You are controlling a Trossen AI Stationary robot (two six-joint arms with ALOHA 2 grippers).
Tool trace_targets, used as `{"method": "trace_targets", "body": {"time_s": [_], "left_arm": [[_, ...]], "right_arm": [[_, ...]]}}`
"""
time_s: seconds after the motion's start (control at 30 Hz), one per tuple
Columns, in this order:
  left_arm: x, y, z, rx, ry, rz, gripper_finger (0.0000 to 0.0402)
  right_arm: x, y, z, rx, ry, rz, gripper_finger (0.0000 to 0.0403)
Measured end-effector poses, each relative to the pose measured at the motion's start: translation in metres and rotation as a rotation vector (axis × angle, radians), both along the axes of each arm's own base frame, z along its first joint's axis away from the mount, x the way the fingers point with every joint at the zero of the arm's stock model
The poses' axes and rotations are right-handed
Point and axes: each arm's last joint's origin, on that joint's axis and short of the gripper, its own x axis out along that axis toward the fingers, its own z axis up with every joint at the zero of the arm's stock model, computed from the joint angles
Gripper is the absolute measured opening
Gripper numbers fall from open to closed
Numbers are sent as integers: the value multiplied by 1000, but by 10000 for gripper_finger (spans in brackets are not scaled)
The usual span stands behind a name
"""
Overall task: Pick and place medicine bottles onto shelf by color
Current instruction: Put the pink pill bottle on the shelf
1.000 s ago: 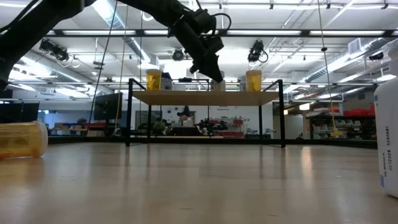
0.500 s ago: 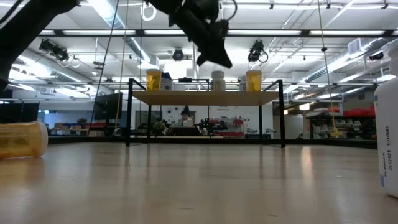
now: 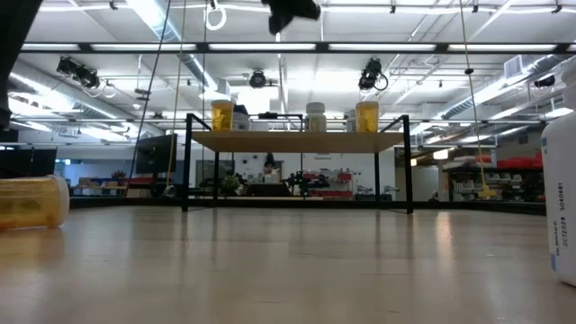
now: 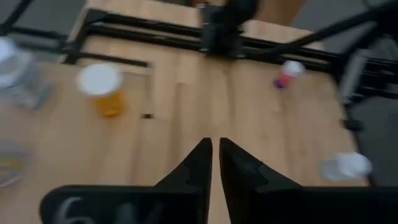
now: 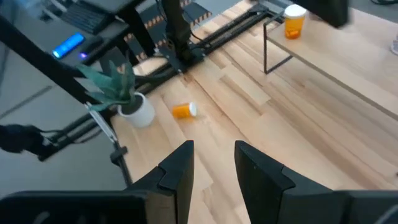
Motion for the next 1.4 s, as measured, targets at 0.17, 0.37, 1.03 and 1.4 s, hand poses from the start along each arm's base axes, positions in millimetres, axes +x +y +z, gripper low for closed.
{"method": "trace_targets", "body": {"time_s": [0.17,0.37,1.03,1.4], "left_arm": [[-20,-41,30,-22,-69,-74,43],[-42,-78,54,-102,-120,-93,37],[-58,-192,52,-222,-16,-109,133],[-56,-232,48,-246,-44,-150,122]], "right_arm": [[14,-3,-19,-4,113,10,123],[25,10,-72,34,351,2,143],[-23,72,-188,274,775,-56,273],[-74,36,-217,282,844,-35,266]]}}
